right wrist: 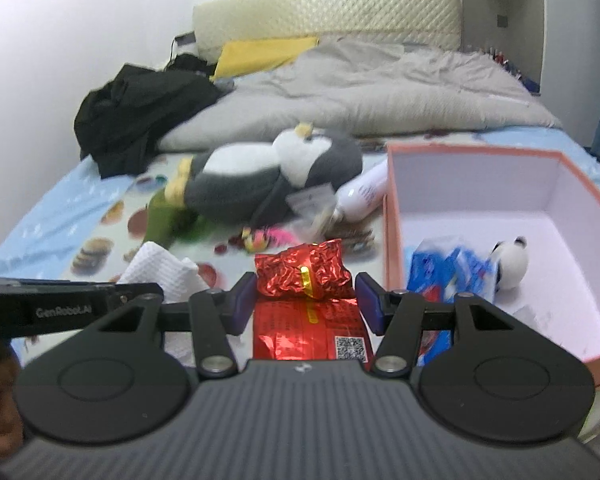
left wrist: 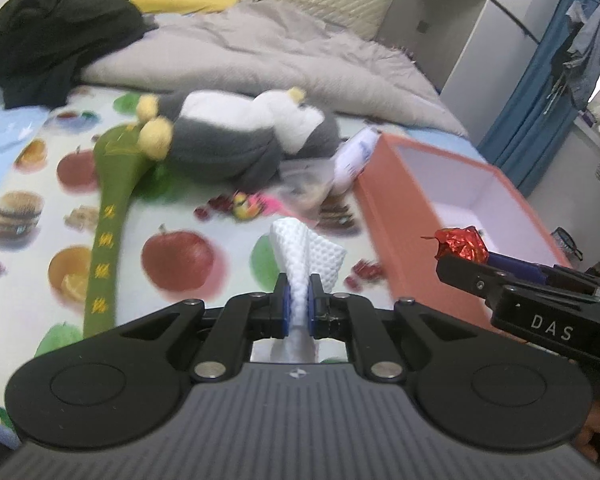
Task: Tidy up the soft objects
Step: 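Carry the tissue and red candy into the pink box and open both tools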
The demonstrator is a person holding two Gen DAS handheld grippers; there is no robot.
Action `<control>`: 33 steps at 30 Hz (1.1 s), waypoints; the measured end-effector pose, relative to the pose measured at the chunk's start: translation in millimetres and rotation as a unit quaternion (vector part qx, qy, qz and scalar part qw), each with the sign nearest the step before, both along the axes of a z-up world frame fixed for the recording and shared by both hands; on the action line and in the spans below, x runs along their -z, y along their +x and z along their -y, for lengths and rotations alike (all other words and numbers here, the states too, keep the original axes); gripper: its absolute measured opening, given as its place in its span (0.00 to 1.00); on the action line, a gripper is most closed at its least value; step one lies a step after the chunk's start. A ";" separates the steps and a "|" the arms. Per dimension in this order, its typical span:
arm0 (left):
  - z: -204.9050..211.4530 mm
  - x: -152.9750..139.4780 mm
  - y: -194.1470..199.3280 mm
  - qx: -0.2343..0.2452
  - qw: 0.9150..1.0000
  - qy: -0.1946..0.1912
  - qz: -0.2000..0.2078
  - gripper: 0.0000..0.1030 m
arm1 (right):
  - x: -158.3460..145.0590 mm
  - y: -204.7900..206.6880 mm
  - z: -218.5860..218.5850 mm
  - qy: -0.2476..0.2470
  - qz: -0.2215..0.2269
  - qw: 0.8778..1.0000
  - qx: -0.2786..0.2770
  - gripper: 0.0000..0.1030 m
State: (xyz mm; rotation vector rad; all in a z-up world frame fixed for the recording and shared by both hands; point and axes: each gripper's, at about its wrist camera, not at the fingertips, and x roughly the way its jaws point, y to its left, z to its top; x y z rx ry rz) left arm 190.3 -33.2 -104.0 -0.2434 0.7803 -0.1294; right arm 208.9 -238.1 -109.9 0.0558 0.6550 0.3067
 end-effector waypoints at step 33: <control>207.6 -57.9 121.9 0.162 0.987 -0.001 -0.008 0.10 | -37.9 51.7 158.9 -0.001 -0.022 0.990 0.138 0.56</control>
